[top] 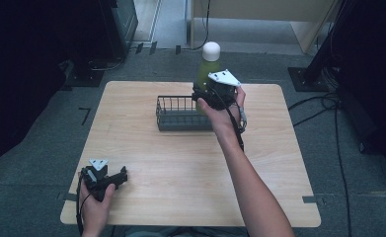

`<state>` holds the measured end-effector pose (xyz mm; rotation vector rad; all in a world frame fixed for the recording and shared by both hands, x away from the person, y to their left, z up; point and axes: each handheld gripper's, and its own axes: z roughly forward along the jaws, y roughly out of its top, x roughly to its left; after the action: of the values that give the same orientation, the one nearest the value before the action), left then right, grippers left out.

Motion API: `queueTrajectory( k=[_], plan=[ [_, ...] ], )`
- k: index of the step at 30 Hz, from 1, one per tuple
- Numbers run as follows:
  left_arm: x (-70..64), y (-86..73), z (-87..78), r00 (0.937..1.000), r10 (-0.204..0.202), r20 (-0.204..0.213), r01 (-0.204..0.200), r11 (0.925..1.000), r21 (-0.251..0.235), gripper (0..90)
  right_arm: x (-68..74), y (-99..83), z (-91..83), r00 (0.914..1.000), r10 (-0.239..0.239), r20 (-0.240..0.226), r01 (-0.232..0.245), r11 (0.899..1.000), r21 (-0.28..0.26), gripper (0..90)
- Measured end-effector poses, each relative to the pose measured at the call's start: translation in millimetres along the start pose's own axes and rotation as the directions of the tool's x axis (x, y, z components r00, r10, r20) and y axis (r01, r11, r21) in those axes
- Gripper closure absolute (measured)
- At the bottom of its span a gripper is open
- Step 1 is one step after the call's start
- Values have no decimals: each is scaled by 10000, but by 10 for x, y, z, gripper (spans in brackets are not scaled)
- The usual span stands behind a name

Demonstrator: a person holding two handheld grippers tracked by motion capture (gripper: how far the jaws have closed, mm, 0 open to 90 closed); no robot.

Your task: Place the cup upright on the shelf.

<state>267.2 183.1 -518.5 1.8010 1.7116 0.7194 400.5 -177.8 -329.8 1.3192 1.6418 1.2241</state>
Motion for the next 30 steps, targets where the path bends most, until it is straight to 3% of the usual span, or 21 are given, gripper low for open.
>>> queueTrajectory(
  k=[10, 30],
  plan=[
    [0, 0, -1, 10000, 30, 21, -30, 10000, 8, 74, -44, -25, 228, 9998, -22, 205, 22, 10000, 15, 202],
    [-1, 0, -1, 10000, 78, 55, -79, 10000, 12, 75, -116, -384, 502, 9994, 1, 352, -18, 9988, 480, 202]
  ],
)
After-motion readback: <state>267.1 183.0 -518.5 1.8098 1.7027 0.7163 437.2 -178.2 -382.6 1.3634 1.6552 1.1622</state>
